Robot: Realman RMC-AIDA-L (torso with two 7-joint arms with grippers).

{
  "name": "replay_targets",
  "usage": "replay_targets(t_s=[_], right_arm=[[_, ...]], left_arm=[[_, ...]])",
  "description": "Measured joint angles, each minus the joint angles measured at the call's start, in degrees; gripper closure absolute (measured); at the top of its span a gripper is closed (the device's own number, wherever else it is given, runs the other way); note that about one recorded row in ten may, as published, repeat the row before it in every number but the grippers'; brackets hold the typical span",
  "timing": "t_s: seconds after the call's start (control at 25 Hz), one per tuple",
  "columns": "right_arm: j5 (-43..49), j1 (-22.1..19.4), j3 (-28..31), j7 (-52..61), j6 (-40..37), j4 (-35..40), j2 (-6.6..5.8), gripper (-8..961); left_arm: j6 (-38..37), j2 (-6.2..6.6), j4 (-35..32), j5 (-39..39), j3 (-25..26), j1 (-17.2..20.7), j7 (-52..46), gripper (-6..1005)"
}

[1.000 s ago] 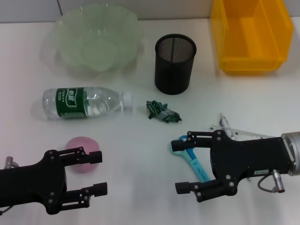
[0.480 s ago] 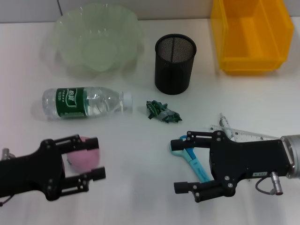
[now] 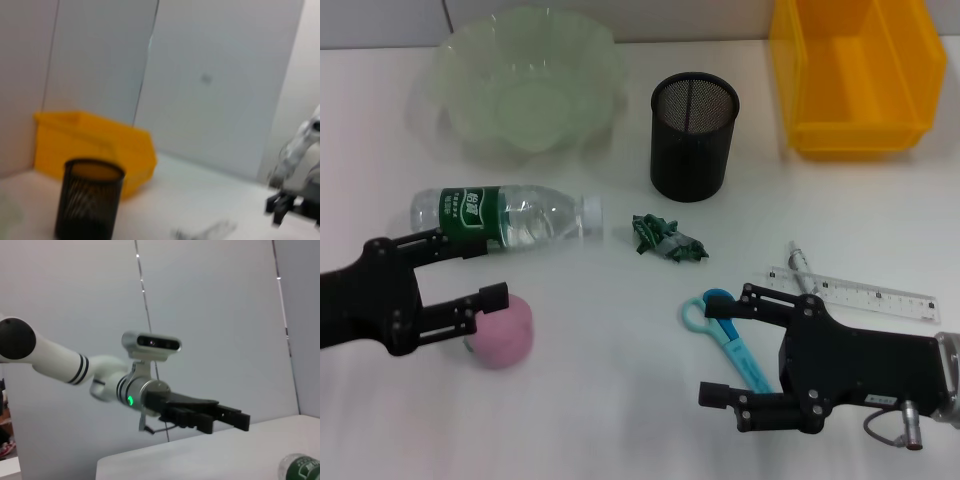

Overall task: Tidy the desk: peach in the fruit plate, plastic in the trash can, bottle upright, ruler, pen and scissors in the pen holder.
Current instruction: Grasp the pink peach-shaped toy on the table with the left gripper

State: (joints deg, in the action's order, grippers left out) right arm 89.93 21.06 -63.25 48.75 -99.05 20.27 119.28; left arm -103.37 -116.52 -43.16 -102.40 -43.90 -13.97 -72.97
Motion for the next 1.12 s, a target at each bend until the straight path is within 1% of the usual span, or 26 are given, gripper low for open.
replay_targets(t_s=[0.04, 0.08, 0.12, 0.2, 0.24, 0.28, 0.44, 0.48, 0.56, 0.64, 0.88, 1.12], right_arm=[[0.0, -0.2, 0.0, 0.0, 0.0, -0.1, 0.00, 114], [-0.1, -0.4, 0.0, 0.0, 0.0, -0.2, 0.00, 114], [-0.1, -0.5, 0.1, 0.0, 0.1, -0.5, 0.01, 114], [-0.1, -0.5, 0.1, 0.0, 0.1, -0.8, 0.03, 114], [-0.1, -0.5, 0.1, 0.0, 0.1, -0.9, 0.06, 114], [-0.1, -0.5, 0.1, 0.0, 0.1, -0.9, 0.06, 114], [-0.2, -0.1, 0.1, 0.0, 0.1, -1.0, 0.14, 114], [-0.2, -0.1, 0.1, 0.0, 0.1, -1.0, 0.14, 114], [-0.2, 0.1, 0.1, 0.0, 0.1, -1.0, 0.15, 114], [-0.2, 0.3, 0.1, 0.0, 0.2, -1.0, 0.16, 114], [-0.2, 0.8, 0.0, 0.0, 0.5, -1.0, 0.16, 114], [-0.2, 1.2, 0.0, 0.2, 0.7, -1.1, 0.16, 114]], left_arm=[[1.7, -0.55, -5.2, -3.5, 0.0, -0.4, -5.6, 374], [1.7, -0.55, -5.2, -3.5, 0.0, -0.4, -5.6, 376], [2.9, -0.97, -8.9, -6.6, 0.0, -0.8, -9.9, 378], [4.1, -1.49, -13.4, -11.9, -0.2, -2.1, -15.8, 383], [4.0, -1.66, -15.5, -16.2, -0.2, -3.8, -19.1, 385], [4.0, -1.66, -15.5, -16.2, -0.2, -3.8, -19.1, 387], [3.8, -1.79, -17.0, -23.8, -0.2, -6.5, -23.2, 396], [3.8, -1.79, -17.0, -23.8, -0.2, -6.5, -23.2, 398], [4.8, -1.84, -17.7, -28.6, -0.2, -7.6, -25.1, 403], [5.2, -1.85, -17.6, -30.3, -0.2, -8.2, -25.5, 407], [7.1, -2.03, -17.1, -31.6, -0.8, -9.0, -25.8, 420], [6.7, -1.98, -15.2, -31.9, -1.8, -10.1, -25.8, 434]])
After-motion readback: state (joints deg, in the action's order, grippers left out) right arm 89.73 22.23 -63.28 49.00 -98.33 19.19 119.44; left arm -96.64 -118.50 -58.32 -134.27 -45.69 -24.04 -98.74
